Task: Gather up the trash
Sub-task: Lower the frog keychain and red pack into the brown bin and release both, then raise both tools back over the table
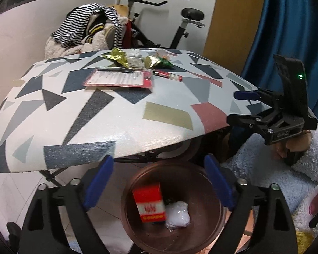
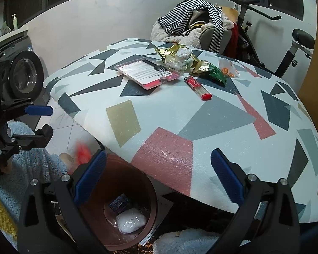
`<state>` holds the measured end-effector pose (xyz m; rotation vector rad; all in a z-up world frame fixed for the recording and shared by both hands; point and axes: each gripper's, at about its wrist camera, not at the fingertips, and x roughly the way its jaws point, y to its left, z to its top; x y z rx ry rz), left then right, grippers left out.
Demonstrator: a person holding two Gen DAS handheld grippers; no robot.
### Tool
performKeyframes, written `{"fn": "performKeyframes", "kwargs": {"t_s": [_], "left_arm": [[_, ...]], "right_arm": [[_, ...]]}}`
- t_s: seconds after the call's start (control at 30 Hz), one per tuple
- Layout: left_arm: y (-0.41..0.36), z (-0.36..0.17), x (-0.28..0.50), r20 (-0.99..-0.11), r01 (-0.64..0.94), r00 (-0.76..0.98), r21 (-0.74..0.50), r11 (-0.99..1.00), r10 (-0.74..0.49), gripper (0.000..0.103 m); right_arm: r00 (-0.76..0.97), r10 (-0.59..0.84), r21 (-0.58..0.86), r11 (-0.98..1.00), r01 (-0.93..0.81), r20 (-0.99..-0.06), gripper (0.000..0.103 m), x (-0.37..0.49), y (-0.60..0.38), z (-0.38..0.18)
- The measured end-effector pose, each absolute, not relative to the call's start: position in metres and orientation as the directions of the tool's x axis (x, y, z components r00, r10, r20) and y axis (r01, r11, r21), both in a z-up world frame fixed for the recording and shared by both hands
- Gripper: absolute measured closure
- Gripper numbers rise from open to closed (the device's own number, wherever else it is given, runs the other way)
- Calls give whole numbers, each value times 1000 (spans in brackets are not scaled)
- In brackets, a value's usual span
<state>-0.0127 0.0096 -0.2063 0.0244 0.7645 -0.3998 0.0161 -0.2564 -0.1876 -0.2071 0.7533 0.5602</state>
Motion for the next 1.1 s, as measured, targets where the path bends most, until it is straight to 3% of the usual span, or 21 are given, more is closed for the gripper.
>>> {"fn": "performKeyframes", "kwargs": {"t_s": [0.13, 0.43, 1.1], "left_arm": [[21, -202, -10, -666, 312, 671, -143, 939, -325, 6], [57, -188, 4, -641, 192, 712, -218, 957, -288, 6], [90, -127, 42, -538, 141, 822, -125, 982, -186, 6]], "right_arm": [[593, 402, 20, 838, -545, -698, 6, 17, -257, -188], [598, 386, 20, 851, -525, -702, 6, 21, -260, -185], [643, 358, 35, 888, -458, -677, 6, 59, -274, -160]]}}
